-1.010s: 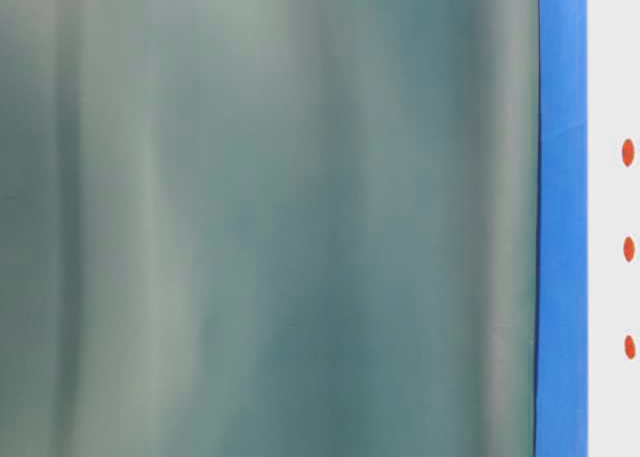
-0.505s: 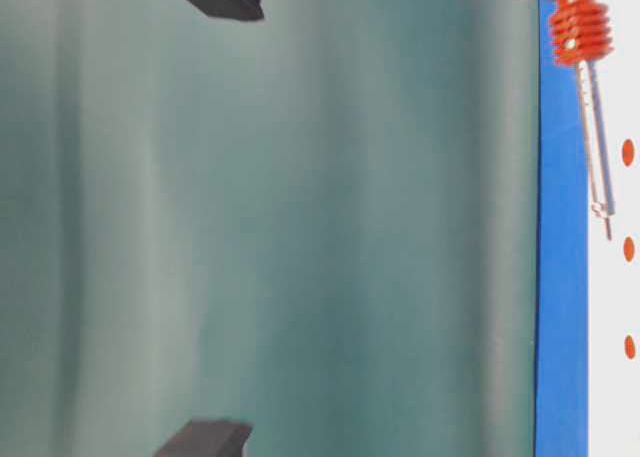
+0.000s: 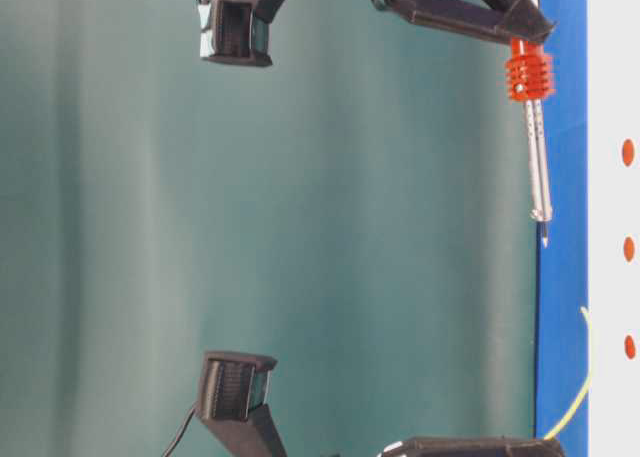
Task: Touch the tip of the soldering iron to the tip of the solder at the mark.
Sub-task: 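Lift both tools and move them over the red dots on the board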
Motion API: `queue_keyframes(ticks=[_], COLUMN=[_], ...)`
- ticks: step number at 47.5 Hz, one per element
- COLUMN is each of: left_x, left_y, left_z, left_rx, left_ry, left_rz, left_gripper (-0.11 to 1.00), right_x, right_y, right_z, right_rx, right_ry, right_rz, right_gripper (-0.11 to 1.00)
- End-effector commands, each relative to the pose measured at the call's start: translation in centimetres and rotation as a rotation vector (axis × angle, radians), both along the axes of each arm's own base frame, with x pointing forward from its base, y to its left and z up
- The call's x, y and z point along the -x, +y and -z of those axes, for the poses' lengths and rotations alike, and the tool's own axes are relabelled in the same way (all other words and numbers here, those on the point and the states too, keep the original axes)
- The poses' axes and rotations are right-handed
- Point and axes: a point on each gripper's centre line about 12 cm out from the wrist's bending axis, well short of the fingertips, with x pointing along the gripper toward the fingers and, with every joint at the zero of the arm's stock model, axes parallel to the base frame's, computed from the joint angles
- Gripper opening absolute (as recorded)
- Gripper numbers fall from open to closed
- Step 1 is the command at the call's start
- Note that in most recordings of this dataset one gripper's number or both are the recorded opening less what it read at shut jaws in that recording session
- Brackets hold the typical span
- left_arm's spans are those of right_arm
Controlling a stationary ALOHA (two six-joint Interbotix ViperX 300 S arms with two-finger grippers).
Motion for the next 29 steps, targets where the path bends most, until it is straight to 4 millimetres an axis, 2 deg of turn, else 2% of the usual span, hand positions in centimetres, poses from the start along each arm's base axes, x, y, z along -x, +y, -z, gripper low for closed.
queue_keyframes(ticks=[1, 29], left_x=[-0.5, 0.8], left_y=[0.4, 0.3], left_z=[-1.0, -0.5], left_rx=[-0.006, 0.010], left_ry=[-0.024, 0.050], left_rz=[-0.008, -0.020], left_gripper=[0.02, 0.02], right_x=[-0.9, -2.0], right_y=[-0.2, -0.5], right_z=[-1.2, -1.3], right_rx=[0.014, 0.017], right_ry=[-0.029, -0.019], right_rz=[-0.005, -0.010], right_gripper=[0.06, 0.06])
